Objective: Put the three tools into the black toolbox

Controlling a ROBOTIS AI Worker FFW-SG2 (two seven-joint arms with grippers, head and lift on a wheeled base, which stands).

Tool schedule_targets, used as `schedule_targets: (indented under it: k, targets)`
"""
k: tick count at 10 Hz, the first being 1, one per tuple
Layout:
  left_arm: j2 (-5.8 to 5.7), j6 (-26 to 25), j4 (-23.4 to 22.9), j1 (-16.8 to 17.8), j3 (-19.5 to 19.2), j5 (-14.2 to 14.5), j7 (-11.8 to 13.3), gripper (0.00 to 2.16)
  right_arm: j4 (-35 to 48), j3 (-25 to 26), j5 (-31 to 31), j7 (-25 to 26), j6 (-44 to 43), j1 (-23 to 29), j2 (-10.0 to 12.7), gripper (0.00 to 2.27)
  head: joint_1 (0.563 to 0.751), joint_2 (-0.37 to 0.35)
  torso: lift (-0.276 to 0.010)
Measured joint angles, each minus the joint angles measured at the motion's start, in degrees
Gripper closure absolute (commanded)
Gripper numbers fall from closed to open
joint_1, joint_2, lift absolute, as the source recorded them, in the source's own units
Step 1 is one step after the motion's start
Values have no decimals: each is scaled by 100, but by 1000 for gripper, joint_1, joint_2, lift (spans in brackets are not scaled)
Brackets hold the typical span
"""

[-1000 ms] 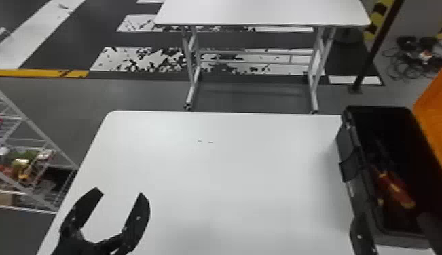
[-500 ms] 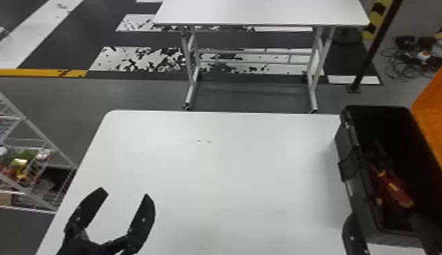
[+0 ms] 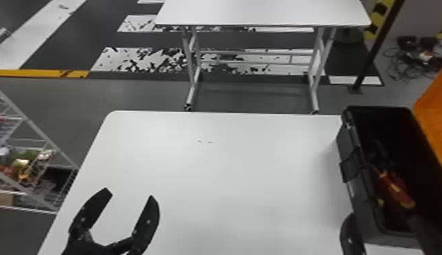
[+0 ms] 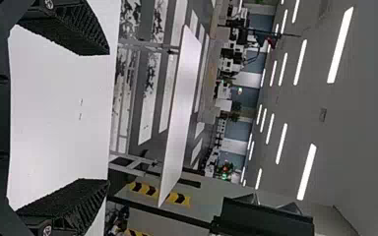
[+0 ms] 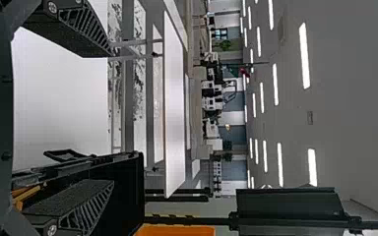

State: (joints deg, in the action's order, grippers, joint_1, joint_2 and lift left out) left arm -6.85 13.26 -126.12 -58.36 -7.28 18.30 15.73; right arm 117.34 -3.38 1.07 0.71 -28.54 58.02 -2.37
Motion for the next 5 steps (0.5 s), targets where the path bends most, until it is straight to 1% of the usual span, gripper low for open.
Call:
schedule_targets:
  k: [5]
  targets:
    - [14,37,0,-9,7,-20,8,70,-52,-31,-25,-33,-227,46,-17,83,695,95,-51]
